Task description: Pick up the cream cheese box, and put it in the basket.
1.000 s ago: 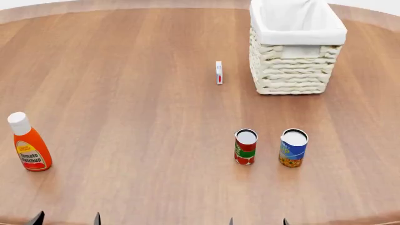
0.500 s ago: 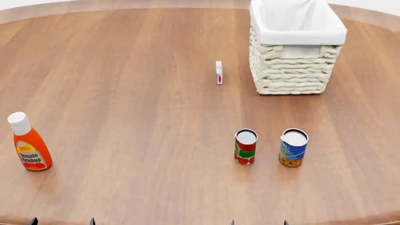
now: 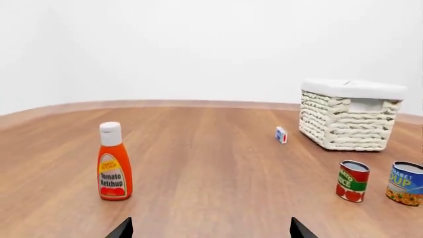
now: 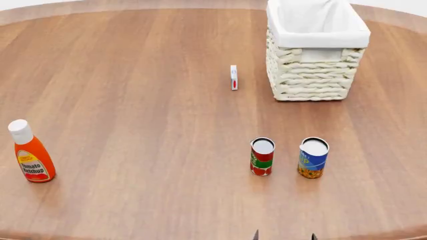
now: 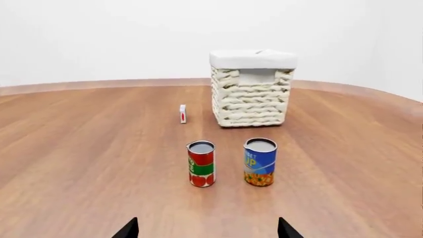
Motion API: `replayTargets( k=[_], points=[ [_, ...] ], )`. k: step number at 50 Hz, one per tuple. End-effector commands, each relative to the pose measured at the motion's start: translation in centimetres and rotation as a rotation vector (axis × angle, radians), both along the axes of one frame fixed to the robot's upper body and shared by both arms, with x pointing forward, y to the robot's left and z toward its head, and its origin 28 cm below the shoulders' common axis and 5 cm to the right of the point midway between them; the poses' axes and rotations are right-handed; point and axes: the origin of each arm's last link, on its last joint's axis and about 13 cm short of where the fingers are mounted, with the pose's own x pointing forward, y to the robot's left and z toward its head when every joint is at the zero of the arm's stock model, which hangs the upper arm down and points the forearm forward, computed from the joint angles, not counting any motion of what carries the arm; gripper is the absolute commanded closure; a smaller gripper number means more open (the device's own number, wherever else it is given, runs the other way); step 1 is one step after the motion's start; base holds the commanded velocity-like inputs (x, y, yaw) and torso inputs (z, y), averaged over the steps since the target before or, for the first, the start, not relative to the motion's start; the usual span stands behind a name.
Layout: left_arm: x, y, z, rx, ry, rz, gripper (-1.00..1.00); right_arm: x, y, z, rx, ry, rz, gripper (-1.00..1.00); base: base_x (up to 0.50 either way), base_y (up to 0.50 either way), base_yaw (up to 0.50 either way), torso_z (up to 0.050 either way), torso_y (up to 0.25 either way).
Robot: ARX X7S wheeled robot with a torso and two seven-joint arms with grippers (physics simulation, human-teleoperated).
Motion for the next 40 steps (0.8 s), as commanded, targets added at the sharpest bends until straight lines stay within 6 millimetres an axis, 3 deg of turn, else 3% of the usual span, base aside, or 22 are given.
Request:
replayTargets(
  k=[1, 14, 21, 26, 31, 40],
  points=[
    [-0.7, -0.1, 0.5, 0.018, -0.026, 0.005, -1.00, 0.0, -0.2, 0.5, 0.019, -0.006, -0.008, -1.00, 0.00, 0.00, 0.00, 0.000, 0.000],
    [-0.9, -0.2, 0.9, 0.016, -0.050, 0.002, -1.00, 0.4, -0.3, 1.1, 0.018, -0.031, -0.022, -1.00, 0.00, 0.00, 0.00, 0.000, 0.000],
    [-0.3, -1.1, 5.4, 0.050, -0.153, -0.001, -1.00, 1.9, -1.0, 7.1, 0.050, -0.189, -0.074, -1.00, 0.00, 0.00, 0.00, 0.000, 0.000],
    [0.8, -1.1, 7.5, 0.042, -0.184, -0.001, -1.00, 3.0, -1.2, 9.3, 0.078, -0.218, -0.088, -1.00, 0.00, 0.00, 0.00, 0.000, 0.000],
    [0.7, -1.5, 8.3, 0.028, -0.208, 0.006, -1.00, 2.4, -1.2, 10.1, 0.115, -0.232, -0.074, -1.00, 0.00, 0.00, 0.00, 0.000, 0.000],
    [0.1, -1.9, 8.4, 0.035, -0.223, -0.003, -1.00, 2.1, -1.0, 9.7, 0.089, -0.236, -0.054, -1.00, 0.00, 0.00, 0.00, 0.000, 0.000]
  ],
)
